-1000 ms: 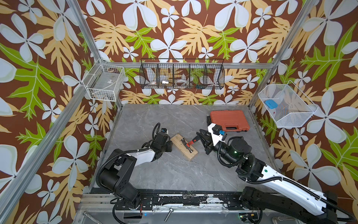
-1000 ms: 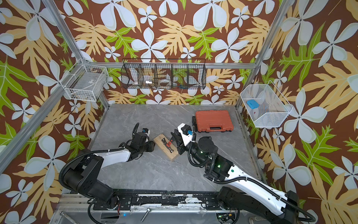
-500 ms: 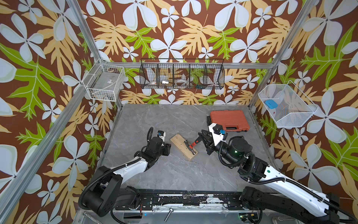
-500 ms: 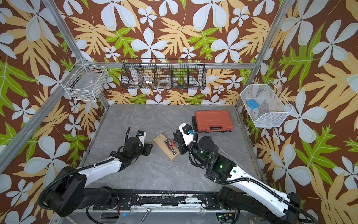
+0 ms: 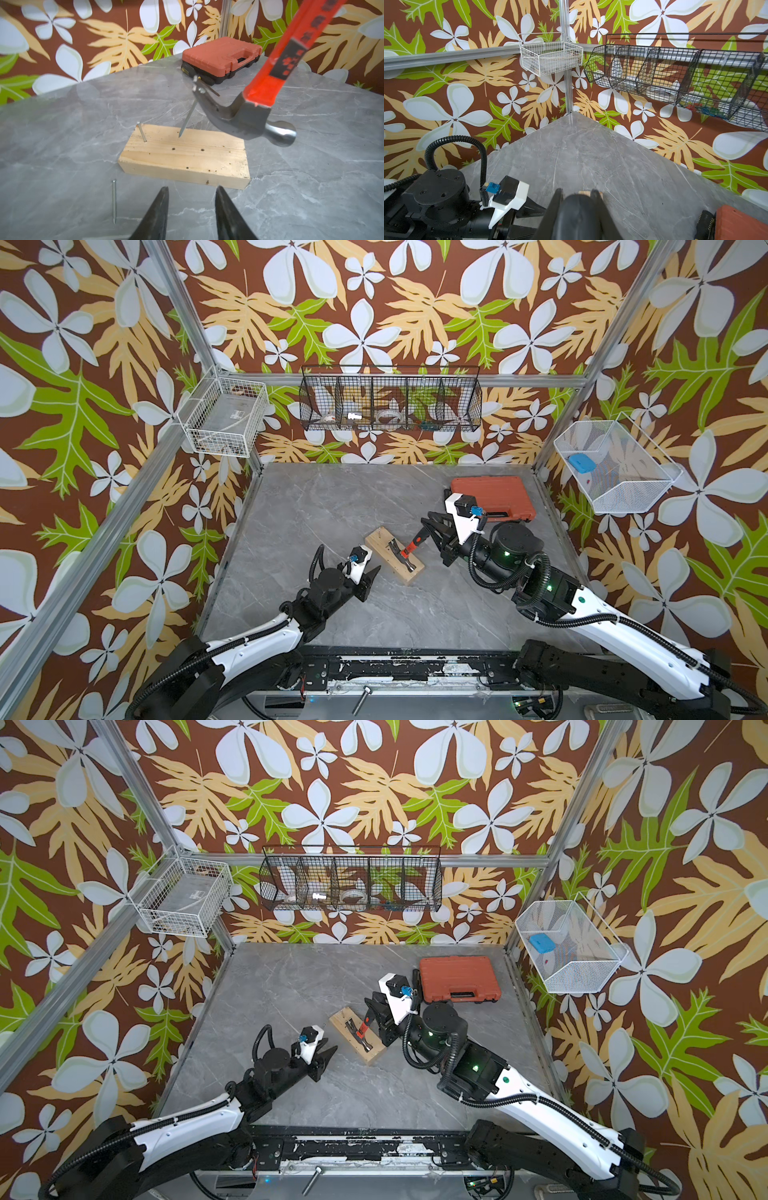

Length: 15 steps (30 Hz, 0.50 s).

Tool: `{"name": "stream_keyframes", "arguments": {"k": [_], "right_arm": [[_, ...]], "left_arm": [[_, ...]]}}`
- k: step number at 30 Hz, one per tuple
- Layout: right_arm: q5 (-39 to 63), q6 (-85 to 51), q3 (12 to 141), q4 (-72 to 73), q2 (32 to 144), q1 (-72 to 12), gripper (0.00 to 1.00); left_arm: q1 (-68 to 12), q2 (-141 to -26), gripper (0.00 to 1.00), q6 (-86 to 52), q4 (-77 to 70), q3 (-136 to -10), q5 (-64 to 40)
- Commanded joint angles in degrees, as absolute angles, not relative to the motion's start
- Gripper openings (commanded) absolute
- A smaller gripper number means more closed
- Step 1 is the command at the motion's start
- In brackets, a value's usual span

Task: Use a claw hammer to pull out a nail
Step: Pick up the nail with the hammer.

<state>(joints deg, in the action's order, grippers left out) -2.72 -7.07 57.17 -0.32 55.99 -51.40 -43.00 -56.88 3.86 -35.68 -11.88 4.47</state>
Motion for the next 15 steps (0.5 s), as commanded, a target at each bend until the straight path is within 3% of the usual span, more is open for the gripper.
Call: {"name": "stream_keyframes", "arguments": {"k": [1,15], "right_arm": [[0.84,-7.69,58.84,3.14,56.46,-51.50,0.00],[5.70,-6.59,60.05,2.11,55.90,-51.50,0.00]], "left_arm": [[-43.95,-57.55,0.36,11.64,-42.21,-12.11,7.27],[-44.72,-63.27,0.40,16.08,-46.78,-14.42,12.13]]}}
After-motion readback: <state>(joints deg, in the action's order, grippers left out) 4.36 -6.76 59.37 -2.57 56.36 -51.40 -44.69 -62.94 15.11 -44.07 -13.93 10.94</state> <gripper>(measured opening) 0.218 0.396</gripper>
